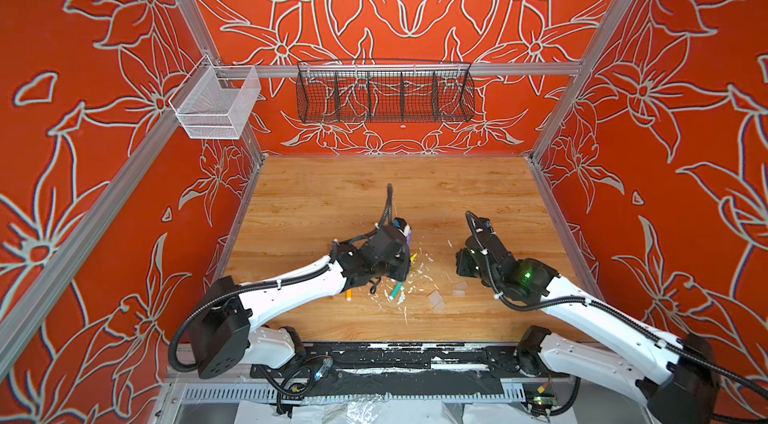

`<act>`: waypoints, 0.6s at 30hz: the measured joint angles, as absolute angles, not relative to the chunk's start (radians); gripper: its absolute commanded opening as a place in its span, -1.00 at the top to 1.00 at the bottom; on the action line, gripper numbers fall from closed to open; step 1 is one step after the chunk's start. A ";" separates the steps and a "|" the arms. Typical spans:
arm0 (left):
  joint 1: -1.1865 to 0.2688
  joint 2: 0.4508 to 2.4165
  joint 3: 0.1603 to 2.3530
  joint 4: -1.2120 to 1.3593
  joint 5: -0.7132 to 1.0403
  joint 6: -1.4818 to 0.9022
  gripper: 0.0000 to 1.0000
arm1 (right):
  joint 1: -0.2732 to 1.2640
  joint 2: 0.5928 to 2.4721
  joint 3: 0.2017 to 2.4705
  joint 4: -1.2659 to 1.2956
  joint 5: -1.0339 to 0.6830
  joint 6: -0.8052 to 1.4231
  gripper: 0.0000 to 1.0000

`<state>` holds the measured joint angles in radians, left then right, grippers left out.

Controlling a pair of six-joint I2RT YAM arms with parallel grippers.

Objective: Insert the pens into the pen caps
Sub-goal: 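Lift the pen cap with the right gripper toward the purple highlighter, then lower the held cap onto the purple highlighter's tip with the right gripper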

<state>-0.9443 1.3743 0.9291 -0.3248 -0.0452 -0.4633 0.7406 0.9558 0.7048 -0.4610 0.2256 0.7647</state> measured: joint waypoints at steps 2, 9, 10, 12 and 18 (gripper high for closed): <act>-1.013 1.387 0.939 -0.340 -0.073 -0.451 1.00 | 0.741 0.946 0.706 -0.418 0.217 0.766 0.73; -1.068 1.392 0.935 -0.350 -0.110 -0.445 1.00 | 0.741 0.878 0.683 -0.286 0.216 0.795 0.74; -1.069 1.391 0.929 -0.345 -0.109 -0.443 1.00 | 0.741 0.865 0.671 -0.263 0.216 0.804 0.74; -1.077 1.383 0.912 -0.329 -0.105 -0.438 1.00 | 0.741 0.839 0.639 -0.216 0.215 0.830 0.74; -1.102 1.340 0.900 -0.295 -0.086 -0.422 1.00 | 0.749 0.817 0.557 -0.083 0.188 0.915 0.74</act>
